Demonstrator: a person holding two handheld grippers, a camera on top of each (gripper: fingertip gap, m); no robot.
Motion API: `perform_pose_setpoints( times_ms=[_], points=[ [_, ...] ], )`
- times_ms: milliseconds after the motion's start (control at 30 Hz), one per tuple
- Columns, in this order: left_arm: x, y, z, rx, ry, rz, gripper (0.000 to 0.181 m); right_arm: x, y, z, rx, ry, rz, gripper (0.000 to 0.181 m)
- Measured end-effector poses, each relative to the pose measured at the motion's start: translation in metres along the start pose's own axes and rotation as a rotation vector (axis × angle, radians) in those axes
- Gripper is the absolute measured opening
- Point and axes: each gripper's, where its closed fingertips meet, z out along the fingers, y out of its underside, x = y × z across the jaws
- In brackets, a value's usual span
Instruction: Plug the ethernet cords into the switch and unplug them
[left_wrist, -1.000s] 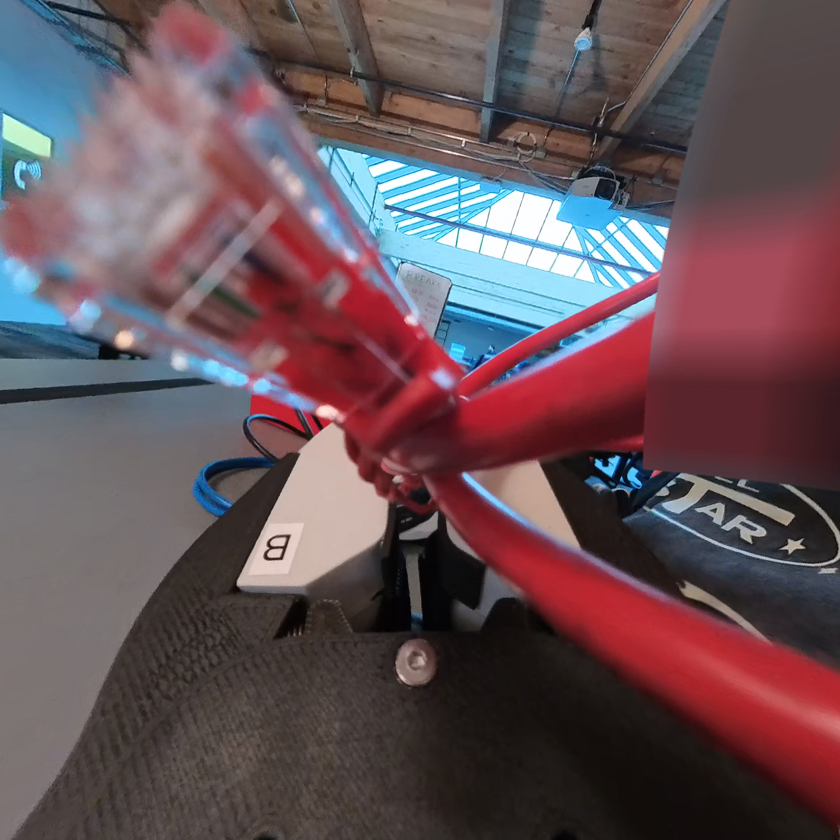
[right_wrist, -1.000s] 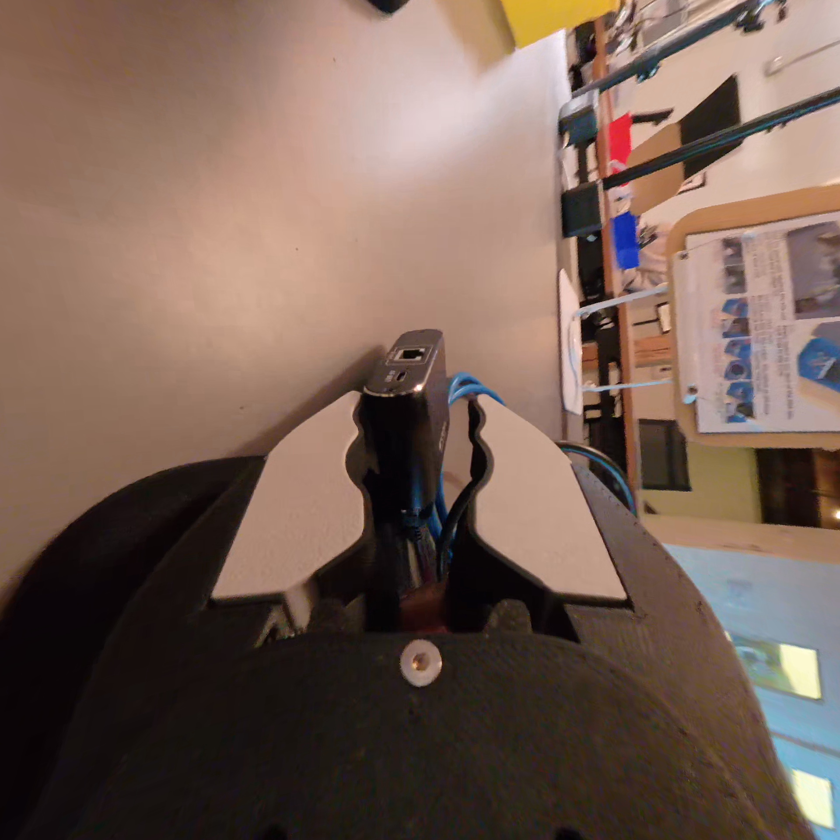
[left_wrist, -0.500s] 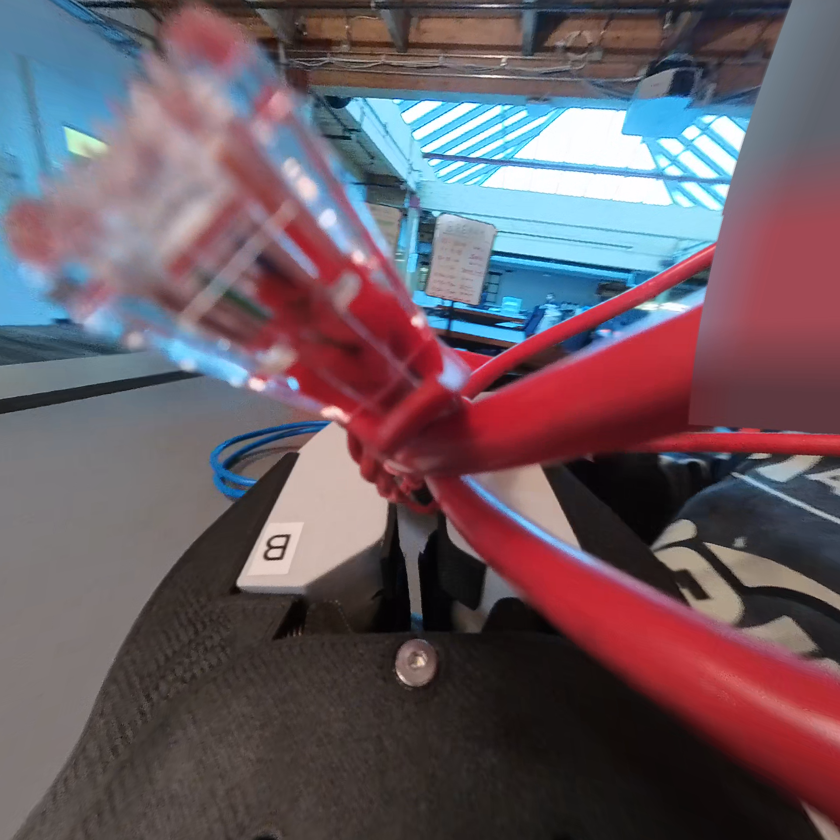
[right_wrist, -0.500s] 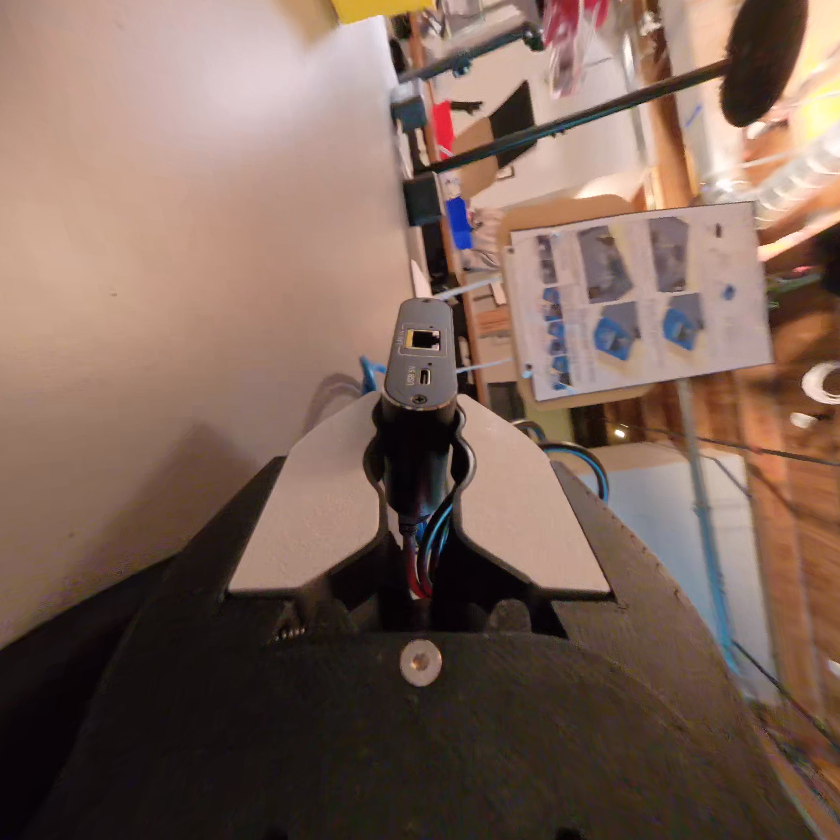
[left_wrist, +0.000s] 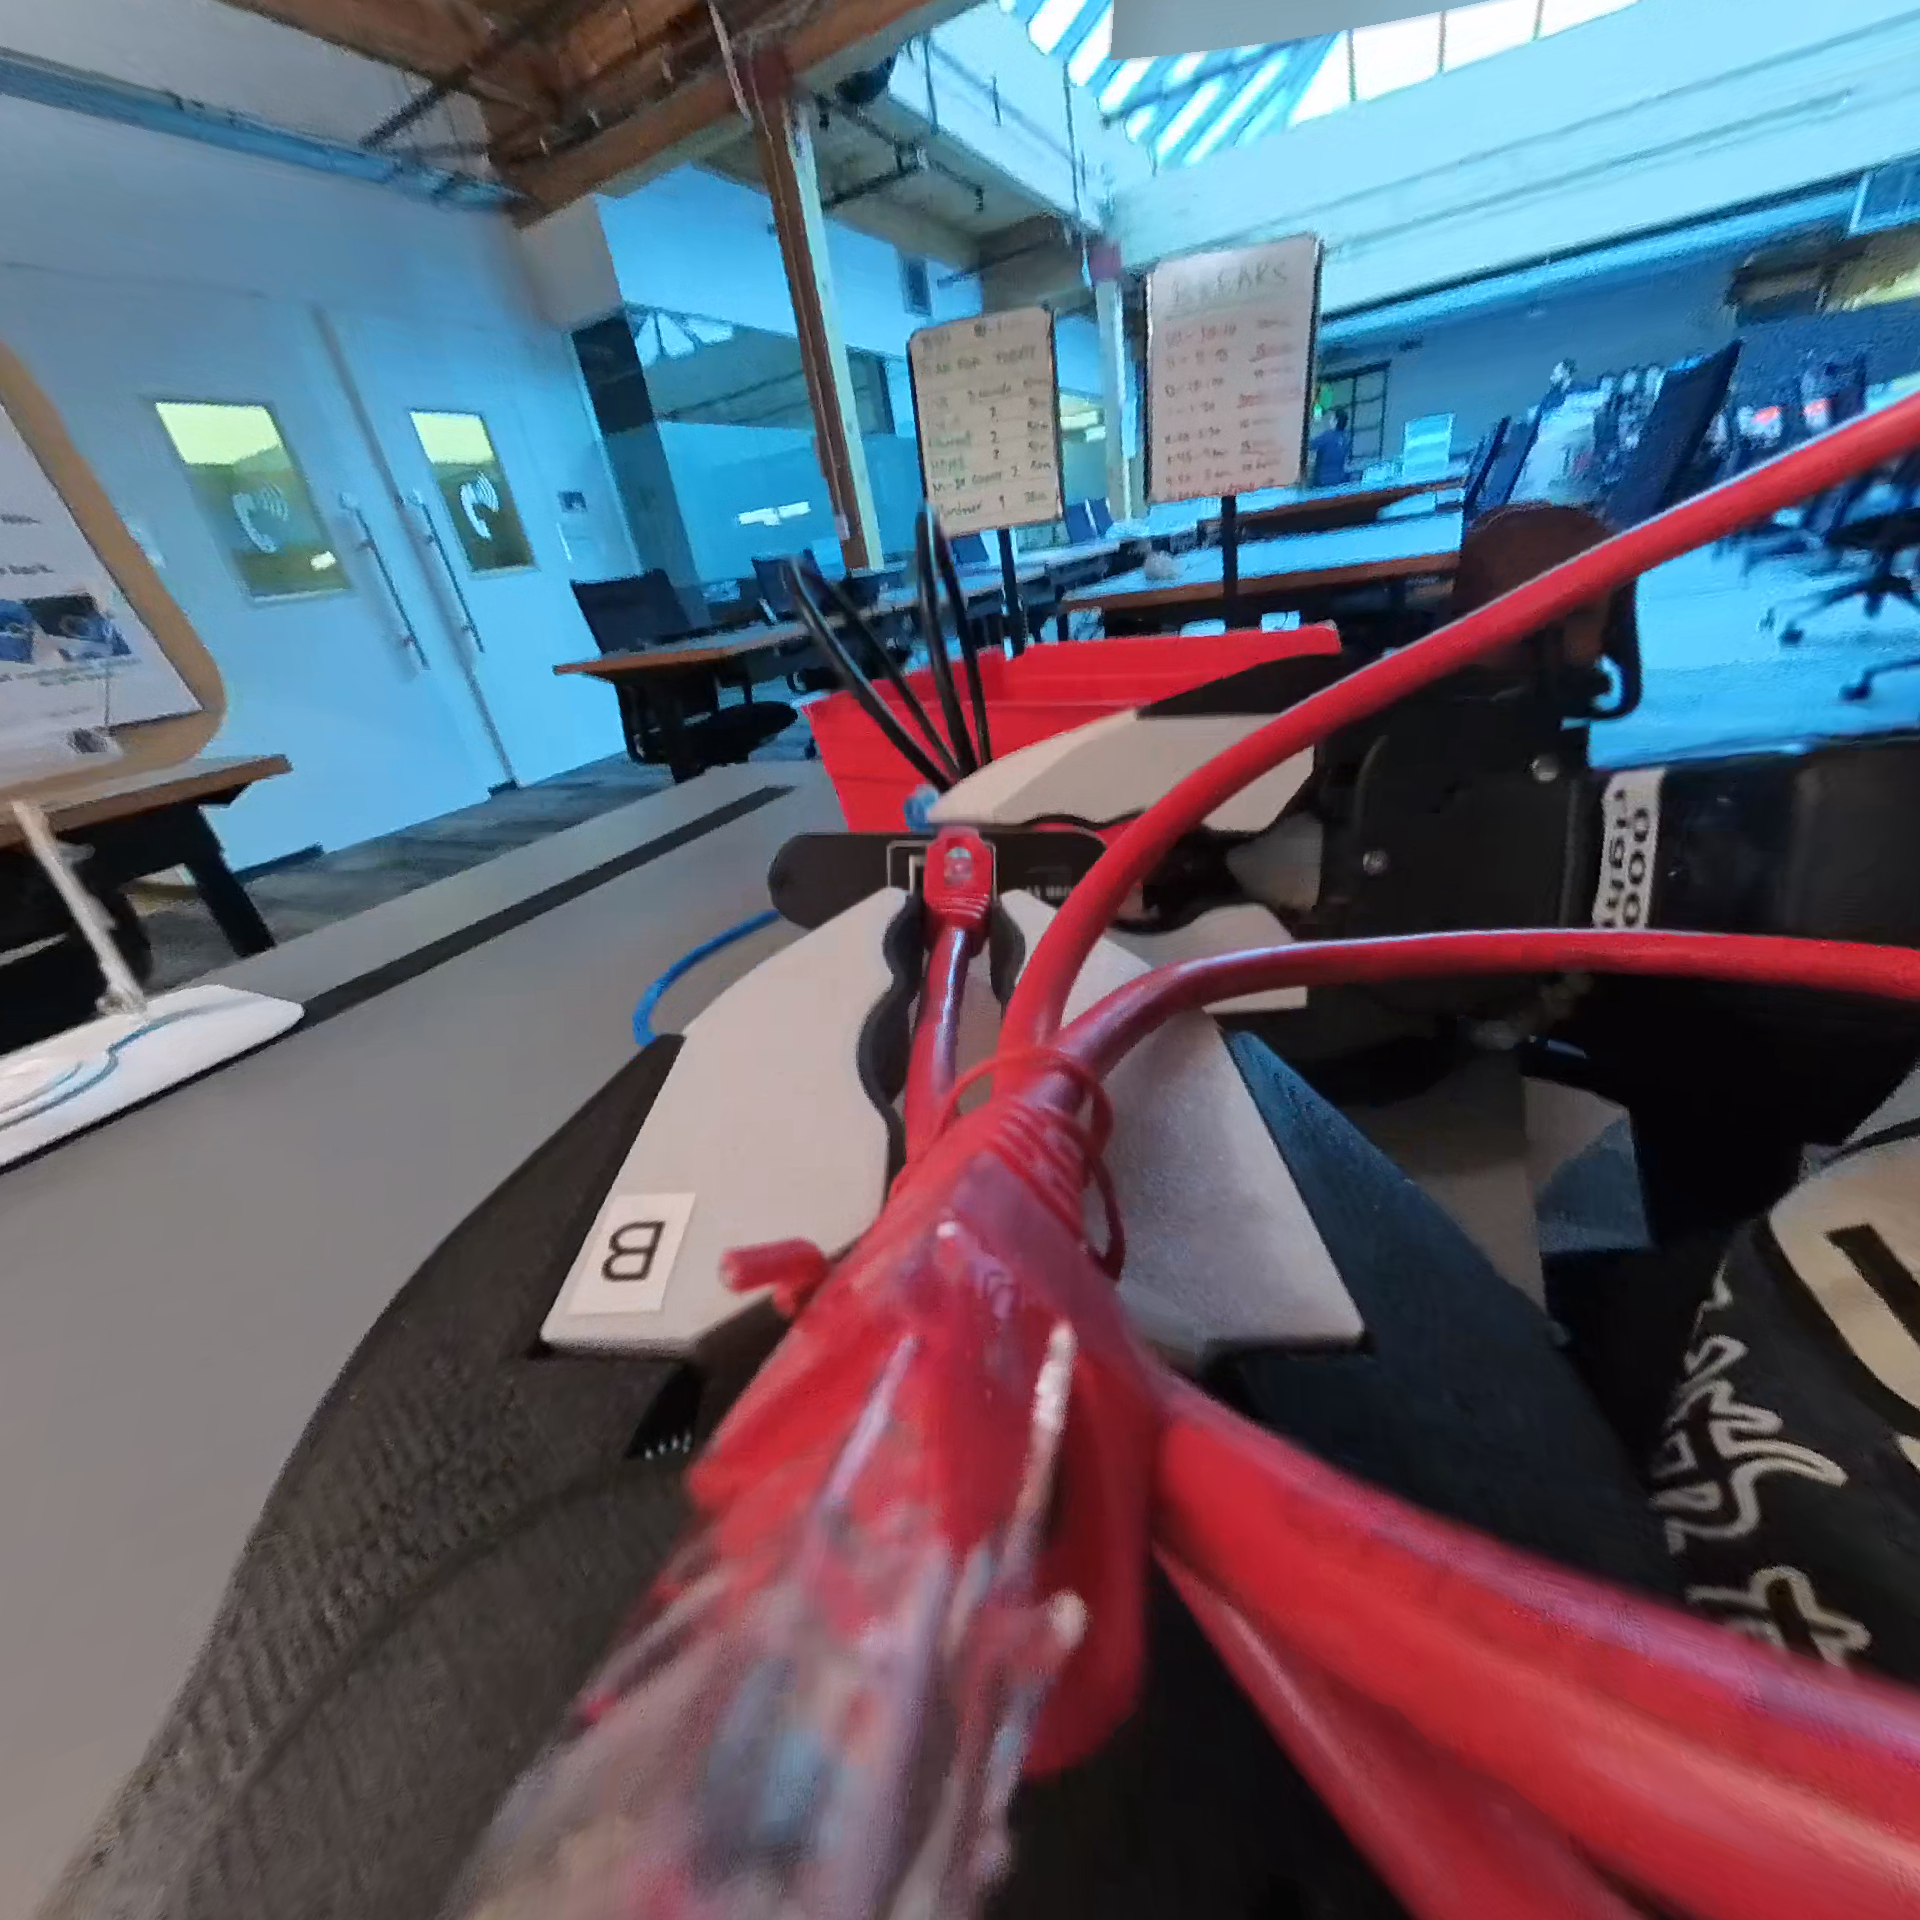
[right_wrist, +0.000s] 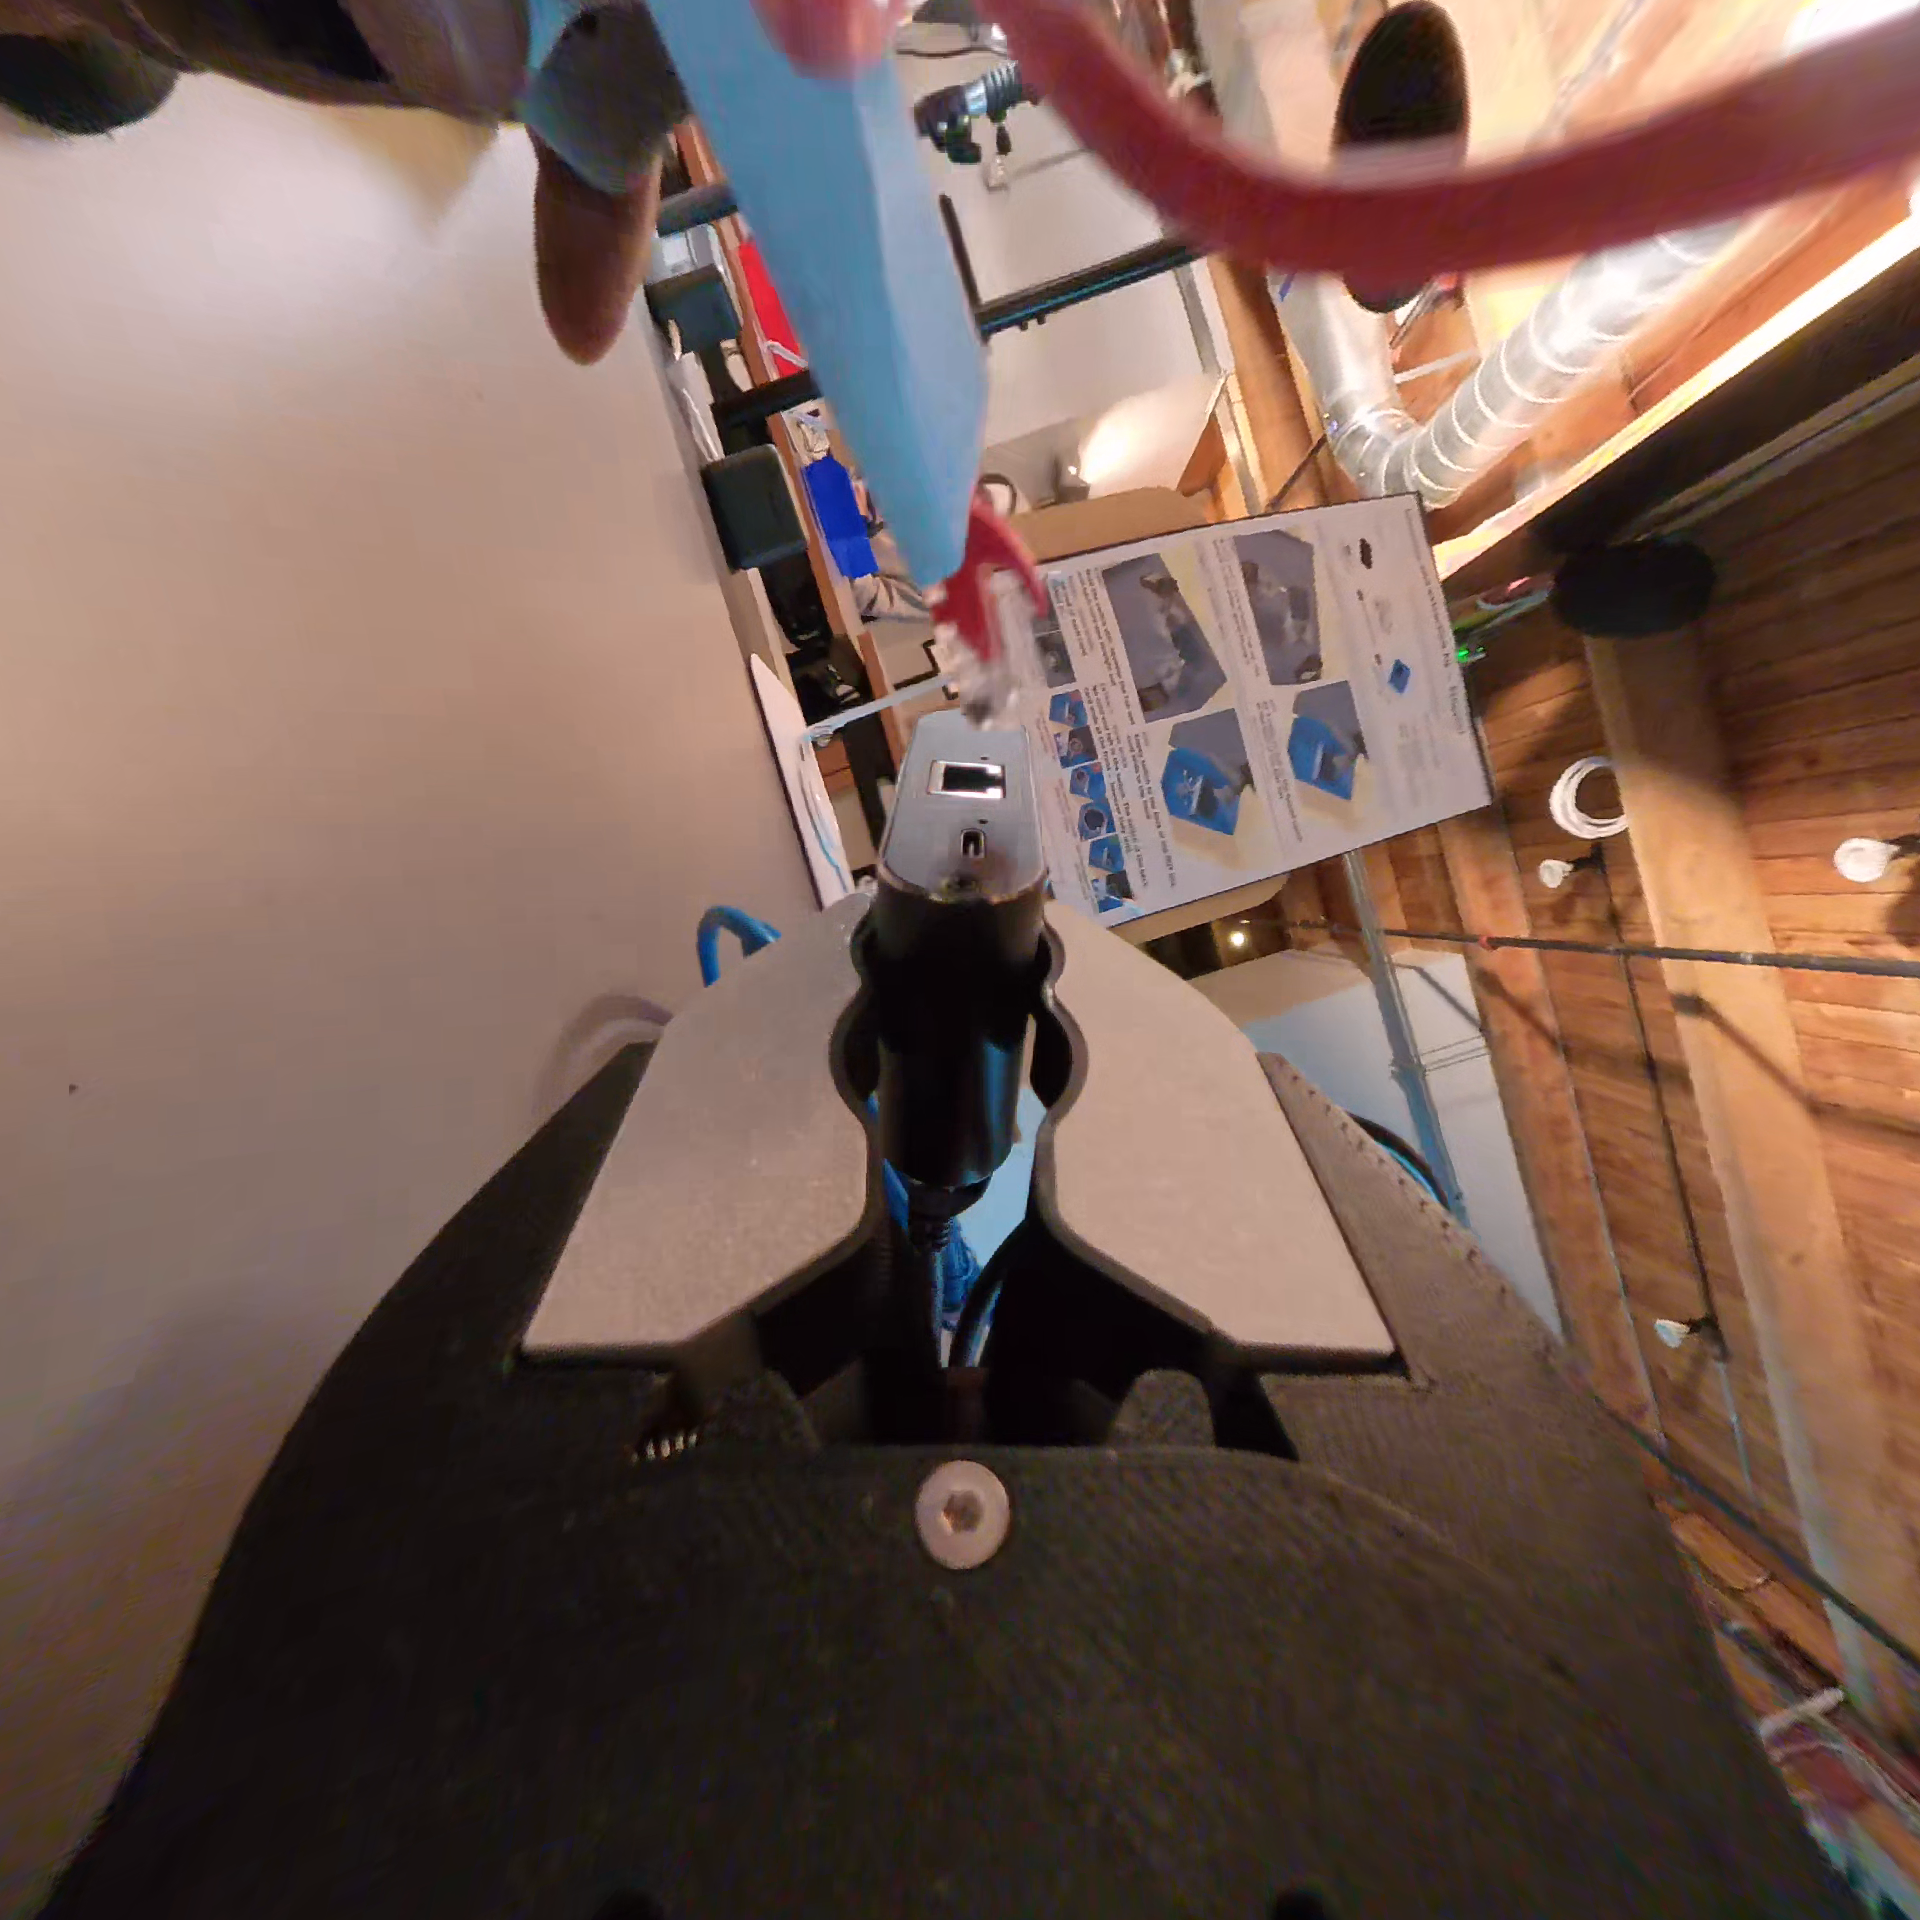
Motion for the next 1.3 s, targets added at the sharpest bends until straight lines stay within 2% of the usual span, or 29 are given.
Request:
perform_pose_setpoints(
  times_ms=[133, 633, 867, 1167, 1300],
  points=[
    [0.001, 0.014, 0.005, -0.079, 0.022, -0.057, 0.012, -0.003, 0.0, -0.001, 0.001, 0.02, -0.067, 0.024],
    [0.0, 0.018, 0.005, -0.098, 0.007, -0.05, 0.012, -0.008, -0.007, -0.006, 0.027, 0.031, -0.158, 0.024],
    [0.003, 0.022, 0.003, -0.112, 0.093, -0.149, 0.012, -0.015, -0.015, -0.013, 0.125, -0.053, -0.086, 0.023],
    [0.012, 0.025, -0.004, -0.173, 0.229, -0.211, 0.012, -0.02, -0.031, -0.026, 0.25, -0.078, -0.098, 0.023],
    [0.015, 0.021, -0.006, -0.151, 0.259, -0.219, 0.012, -0.018, -0.033, -0.028, 0.265, -0.069, -0.09, 0.023]
  ],
)
